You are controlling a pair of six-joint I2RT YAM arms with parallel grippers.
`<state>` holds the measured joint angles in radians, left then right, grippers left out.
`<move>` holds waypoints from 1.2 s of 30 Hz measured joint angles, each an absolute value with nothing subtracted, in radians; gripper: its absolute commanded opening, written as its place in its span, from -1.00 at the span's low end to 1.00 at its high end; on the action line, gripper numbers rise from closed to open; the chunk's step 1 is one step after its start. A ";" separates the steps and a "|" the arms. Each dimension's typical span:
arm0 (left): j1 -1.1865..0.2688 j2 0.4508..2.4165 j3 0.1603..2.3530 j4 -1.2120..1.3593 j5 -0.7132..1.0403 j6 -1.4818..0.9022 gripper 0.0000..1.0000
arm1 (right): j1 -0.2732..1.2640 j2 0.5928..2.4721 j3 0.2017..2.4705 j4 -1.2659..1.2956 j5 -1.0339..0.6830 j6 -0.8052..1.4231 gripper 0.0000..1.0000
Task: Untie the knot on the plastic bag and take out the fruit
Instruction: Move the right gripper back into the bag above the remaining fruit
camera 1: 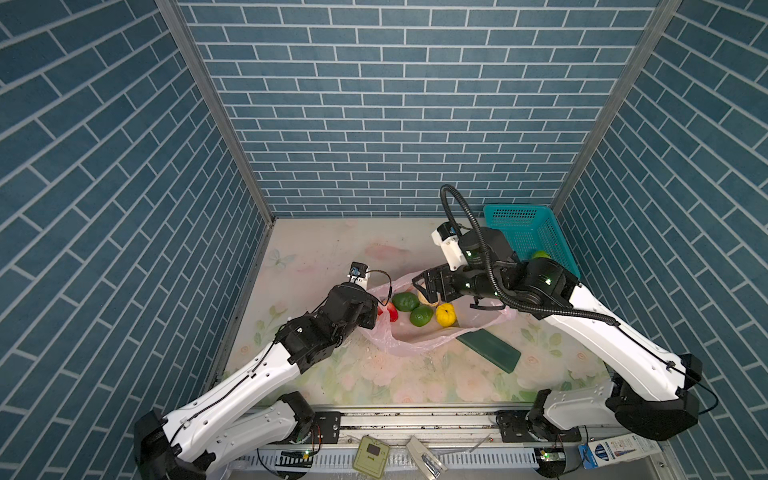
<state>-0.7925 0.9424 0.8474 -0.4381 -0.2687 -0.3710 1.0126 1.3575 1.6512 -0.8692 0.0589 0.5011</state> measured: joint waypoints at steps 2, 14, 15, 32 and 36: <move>-0.793 0.942 0.848 -0.447 -0.272 -0.374 -1.00 | 1.042 1.349 1.606 -0.842 0.068 0.501 0.74; -0.794 0.960 0.857 -0.458 -0.283 -0.405 -1.00 | 1.098 1.281 1.160 -0.605 0.106 0.488 0.59; -0.794 0.966 0.860 -0.458 -0.284 -0.407 -1.00 | 1.100 1.283 1.143 -0.583 0.109 0.487 0.56; -0.825 1.010 0.882 -0.421 -0.306 -0.408 -1.00 | 1.081 1.549 1.004 -0.347 0.178 0.467 0.56; -0.851 1.008 0.864 -0.423 -0.319 -0.411 -1.00 | 1.052 1.648 1.045 -0.336 0.180 0.491 0.64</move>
